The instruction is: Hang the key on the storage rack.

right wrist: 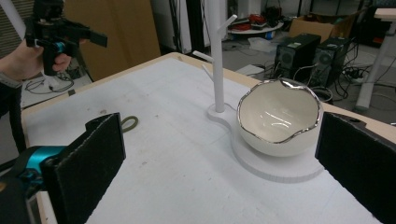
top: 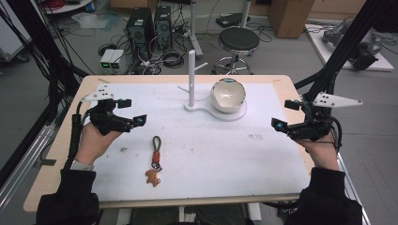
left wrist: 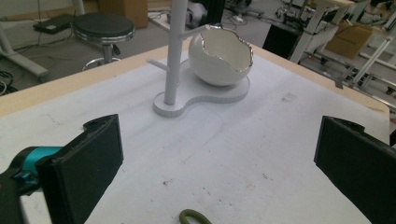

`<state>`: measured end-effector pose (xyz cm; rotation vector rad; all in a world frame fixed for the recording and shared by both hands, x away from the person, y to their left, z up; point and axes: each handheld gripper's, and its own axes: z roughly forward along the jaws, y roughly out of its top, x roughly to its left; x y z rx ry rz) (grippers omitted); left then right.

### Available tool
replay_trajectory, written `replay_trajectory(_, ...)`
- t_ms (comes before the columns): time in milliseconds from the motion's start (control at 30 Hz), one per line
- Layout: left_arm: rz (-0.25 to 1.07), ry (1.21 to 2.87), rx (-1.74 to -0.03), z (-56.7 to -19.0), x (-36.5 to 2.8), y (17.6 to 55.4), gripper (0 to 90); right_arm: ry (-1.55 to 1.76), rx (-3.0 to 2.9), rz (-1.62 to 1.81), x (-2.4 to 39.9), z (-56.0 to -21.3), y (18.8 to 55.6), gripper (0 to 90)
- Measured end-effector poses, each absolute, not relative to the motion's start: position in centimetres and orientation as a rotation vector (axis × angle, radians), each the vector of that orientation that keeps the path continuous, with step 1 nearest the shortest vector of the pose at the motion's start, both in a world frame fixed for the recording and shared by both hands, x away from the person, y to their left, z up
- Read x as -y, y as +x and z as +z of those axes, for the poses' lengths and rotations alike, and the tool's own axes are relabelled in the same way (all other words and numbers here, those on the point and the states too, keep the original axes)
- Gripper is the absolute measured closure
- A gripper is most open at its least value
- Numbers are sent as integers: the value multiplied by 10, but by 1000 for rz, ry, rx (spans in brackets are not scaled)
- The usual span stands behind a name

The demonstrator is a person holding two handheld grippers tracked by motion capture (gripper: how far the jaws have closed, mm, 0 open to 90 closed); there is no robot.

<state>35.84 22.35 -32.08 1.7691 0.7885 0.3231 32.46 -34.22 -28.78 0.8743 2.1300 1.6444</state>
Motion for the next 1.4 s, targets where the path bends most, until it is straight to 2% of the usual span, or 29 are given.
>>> replay_trajectory(167, 326, 1791, -817, -326, -218, 366, 17, 883, -2136, 1634, 344, -290, 323, 9)
replay_trajectory(333, 388, 1839, -844, -341, -216, 372, 17, 885, -2156, 1615, 341, -292, 322, 9)
replay_trajectory(533, 348, 1873, -908, -368, -210, 380, 17, 890, -2168, 1604, 339, -294, 323, 9)
replay_trajectory(867, 333, 2017, -977, -406, -187, 375, 20, 891, -2187, 1594, 334, -298, 328, 9)
replay_trajectory(1000, 308, 2117, -1007, -415, -179, 375, 26, 895, -2203, 1588, 331, -299, 329, 9)
replay_trajectory(1167, 314, 2136, -1016, -420, -175, 377, 26, 887, -2217, 1577, 328, -300, 331, 9)
replay_trajectory(1233, 330, 2143, -1038, -421, -175, 377, 54, 889, -2220, 1573, 327, -301, 332, 9)
replay_trajectory(1267, 327, 2148, -1047, -421, -175, 377, 144, 885, -2226, 1567, 326, -301, 333, 9)
replay_trajectory(1300, 319, 2148, -1051, -422, -175, 378, 144, 885, -2226, 1567, 326, -301, 333, 9)
replay_trajectory(1367, 299, 2150, -1062, -422, -175, 379, 207, 886, -2231, 1565, 325, -302, 333, 9)
replay_trajectory(1400, 301, 2156, -1073, -423, -174, 379, 307, 889, -2234, 1561, 324, -302, 333, 9)
